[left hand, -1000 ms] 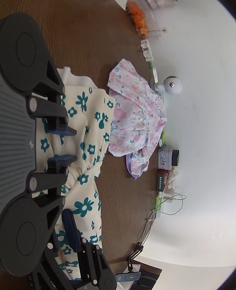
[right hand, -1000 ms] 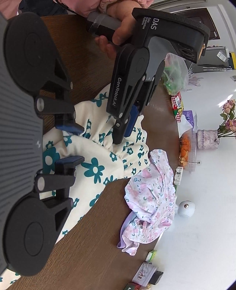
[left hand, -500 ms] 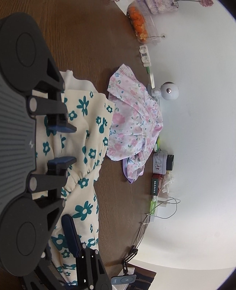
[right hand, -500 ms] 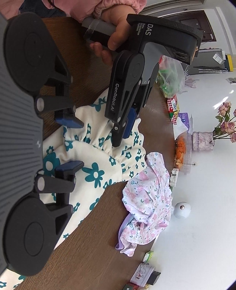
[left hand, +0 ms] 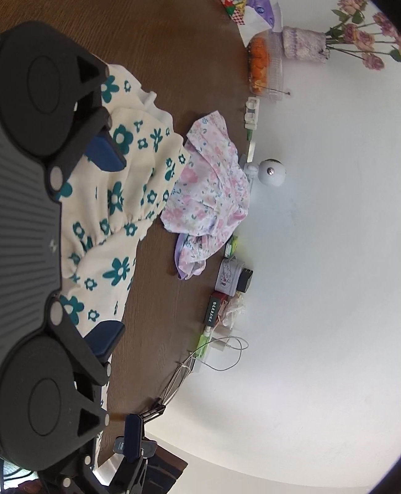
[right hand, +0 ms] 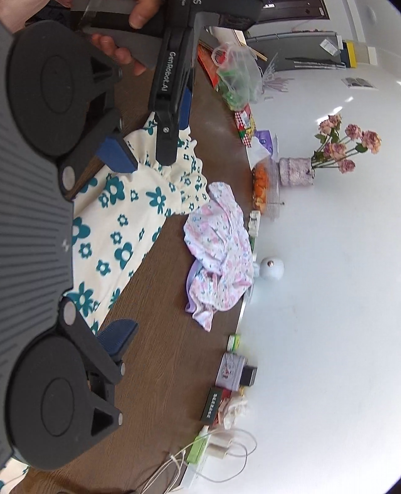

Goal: Fold clothes

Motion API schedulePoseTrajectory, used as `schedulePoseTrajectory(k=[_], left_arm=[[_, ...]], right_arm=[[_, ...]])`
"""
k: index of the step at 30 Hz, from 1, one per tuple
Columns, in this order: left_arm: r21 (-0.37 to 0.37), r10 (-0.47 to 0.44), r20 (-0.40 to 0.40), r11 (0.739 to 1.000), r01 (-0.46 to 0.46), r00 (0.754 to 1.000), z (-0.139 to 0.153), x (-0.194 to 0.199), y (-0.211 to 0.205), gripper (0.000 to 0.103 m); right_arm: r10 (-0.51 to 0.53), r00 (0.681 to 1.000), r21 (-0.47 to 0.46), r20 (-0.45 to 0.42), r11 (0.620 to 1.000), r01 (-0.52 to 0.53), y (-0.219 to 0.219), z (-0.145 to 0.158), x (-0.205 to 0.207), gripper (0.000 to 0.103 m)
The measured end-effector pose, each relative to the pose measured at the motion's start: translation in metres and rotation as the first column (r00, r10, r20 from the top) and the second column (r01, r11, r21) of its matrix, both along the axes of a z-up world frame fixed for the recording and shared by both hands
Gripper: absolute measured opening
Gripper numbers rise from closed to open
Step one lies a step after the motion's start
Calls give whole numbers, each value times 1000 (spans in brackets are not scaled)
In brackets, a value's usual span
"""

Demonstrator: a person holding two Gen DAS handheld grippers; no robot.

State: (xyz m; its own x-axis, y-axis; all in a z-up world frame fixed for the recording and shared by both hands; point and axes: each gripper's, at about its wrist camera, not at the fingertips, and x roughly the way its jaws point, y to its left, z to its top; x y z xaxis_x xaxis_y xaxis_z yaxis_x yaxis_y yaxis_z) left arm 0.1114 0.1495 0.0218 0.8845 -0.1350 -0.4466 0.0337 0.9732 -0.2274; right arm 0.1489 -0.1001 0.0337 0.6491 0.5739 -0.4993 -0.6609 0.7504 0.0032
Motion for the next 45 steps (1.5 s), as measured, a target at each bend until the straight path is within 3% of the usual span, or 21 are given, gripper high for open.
schedulePoseTrajectory(k=[7, 22, 31, 39, 45], left_arm=[[25, -128, 11, 992, 127, 992, 2, -6, -49, 103], [109, -196, -58, 973, 201, 979, 1, -14, -109, 103], [148, -270, -74, 949, 279, 960, 9, -9, -149, 103], [179, -346, -99, 916, 359, 933, 9, 3, -186, 103], [216, -412, -132, 876, 432, 902, 9, 25, -219, 103]], right_arm=[[-105, 994, 38, -29, 994, 106, -39, -2, -13, 103], [-224, 970, 109, -93, 966, 234, -106, -5, -23, 103], [-348, 920, 223, -183, 896, 383, -182, 1, -24, 103], [-474, 856, 188, -204, 839, 510, -237, -12, -29, 103], [-474, 814, 214, -335, 804, 556, -270, -37, -17, 103]])
